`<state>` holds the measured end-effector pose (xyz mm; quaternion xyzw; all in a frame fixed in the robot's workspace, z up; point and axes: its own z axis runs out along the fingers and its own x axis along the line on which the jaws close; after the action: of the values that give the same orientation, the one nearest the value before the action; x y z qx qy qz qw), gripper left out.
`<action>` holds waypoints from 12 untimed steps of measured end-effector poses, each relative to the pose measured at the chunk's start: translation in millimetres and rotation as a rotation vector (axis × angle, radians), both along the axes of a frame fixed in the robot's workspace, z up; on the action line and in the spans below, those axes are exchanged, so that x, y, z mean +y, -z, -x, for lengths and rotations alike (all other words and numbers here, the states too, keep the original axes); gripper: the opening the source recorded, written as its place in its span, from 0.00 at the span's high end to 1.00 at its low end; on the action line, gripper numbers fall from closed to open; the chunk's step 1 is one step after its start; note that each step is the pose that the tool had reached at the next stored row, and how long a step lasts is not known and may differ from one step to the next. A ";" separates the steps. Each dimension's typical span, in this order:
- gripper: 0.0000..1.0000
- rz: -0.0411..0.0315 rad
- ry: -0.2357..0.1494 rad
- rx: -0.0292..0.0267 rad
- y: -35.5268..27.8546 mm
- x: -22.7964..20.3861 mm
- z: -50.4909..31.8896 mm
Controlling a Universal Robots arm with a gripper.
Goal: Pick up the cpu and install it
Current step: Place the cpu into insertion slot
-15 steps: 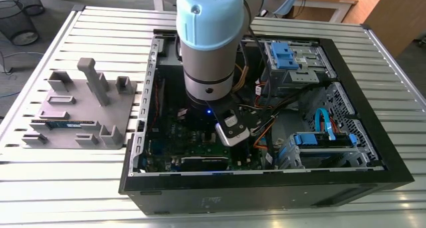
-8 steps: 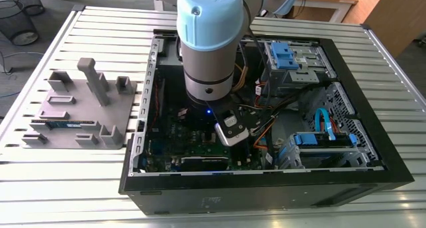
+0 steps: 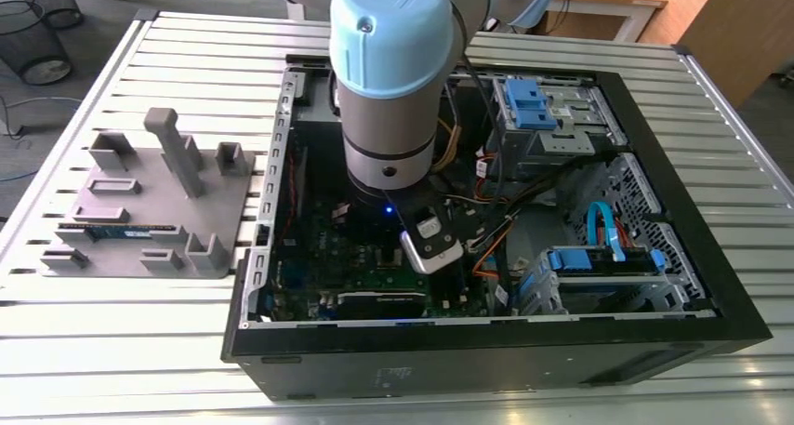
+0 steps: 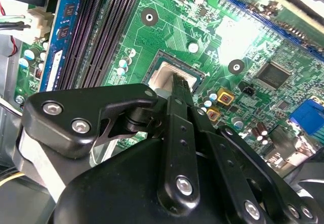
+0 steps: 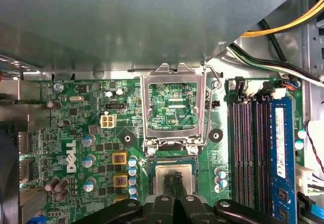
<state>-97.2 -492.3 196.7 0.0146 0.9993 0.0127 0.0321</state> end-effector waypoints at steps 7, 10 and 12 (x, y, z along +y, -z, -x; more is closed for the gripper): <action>0.89 -0.0006 0.000 0.0000 1.2 0.0 0.0; 0.89 -0.0010 0.000 -0.0002 2.1 0.0 0.0; 0.89 -0.0006 0.000 0.0000 2.4 0.0 0.0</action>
<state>-97.2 -492.3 194.3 0.0147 0.9993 0.0130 0.0321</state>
